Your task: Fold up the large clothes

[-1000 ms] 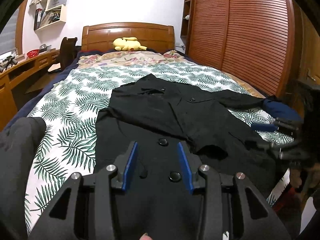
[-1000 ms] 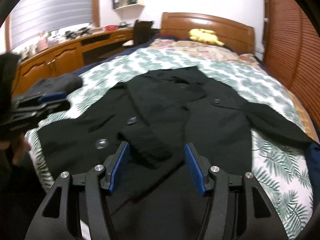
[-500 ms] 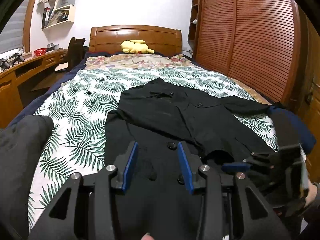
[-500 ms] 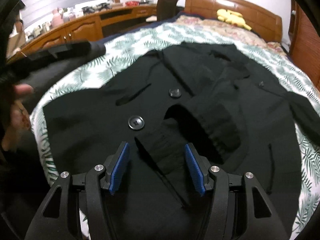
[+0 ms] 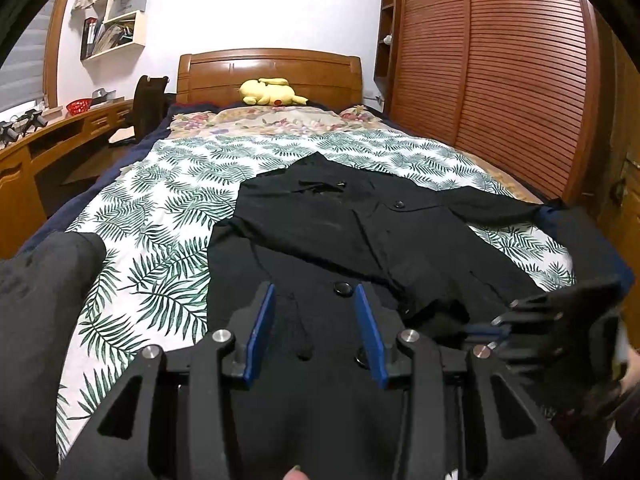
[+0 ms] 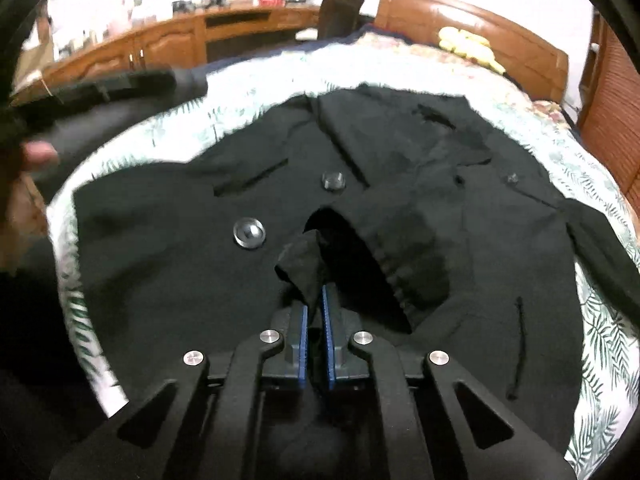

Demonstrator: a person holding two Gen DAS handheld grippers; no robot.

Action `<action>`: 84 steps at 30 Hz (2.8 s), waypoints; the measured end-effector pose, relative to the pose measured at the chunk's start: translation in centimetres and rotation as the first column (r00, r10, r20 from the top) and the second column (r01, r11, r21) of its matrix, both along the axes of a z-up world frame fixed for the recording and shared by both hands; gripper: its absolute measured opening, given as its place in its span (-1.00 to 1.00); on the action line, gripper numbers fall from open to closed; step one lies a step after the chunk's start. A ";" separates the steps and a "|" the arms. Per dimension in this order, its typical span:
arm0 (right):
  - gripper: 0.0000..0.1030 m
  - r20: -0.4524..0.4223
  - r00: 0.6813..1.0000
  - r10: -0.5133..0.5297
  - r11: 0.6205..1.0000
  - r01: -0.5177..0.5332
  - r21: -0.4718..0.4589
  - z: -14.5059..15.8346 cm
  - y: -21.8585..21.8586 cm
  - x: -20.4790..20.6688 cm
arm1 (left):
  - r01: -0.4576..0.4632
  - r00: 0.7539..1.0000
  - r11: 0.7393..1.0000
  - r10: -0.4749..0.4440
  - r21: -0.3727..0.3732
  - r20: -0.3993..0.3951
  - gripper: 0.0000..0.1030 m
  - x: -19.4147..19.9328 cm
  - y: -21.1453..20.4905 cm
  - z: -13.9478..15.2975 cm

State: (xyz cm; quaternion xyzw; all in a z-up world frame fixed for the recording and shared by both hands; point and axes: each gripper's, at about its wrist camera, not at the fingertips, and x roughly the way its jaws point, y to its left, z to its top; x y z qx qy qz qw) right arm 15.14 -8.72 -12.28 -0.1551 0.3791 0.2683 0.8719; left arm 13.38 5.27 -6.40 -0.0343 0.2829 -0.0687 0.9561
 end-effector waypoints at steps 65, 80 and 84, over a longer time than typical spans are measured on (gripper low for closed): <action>-0.04 -0.054 0.962 -0.267 0.962 0.269 0.047 -2.8 -18.2 4.1 | 0.208 0.976 0.972 -0.198 0.113 -0.091 -0.15 14.3 -14.6 -3.9; -0.04 0.034 0.937 -0.348 0.938 0.347 0.024 1.8 -21.3 3.5 | 0.221 0.974 0.971 -0.215 0.089 -0.069 -0.15 14.5 -14.8 -6.1; -0.04 0.100 0.898 -0.429 0.902 0.432 -0.009 5.6 -25.5 4.6 | 0.219 0.974 0.972 -0.214 0.079 -0.067 -0.15 14.4 -14.6 -6.1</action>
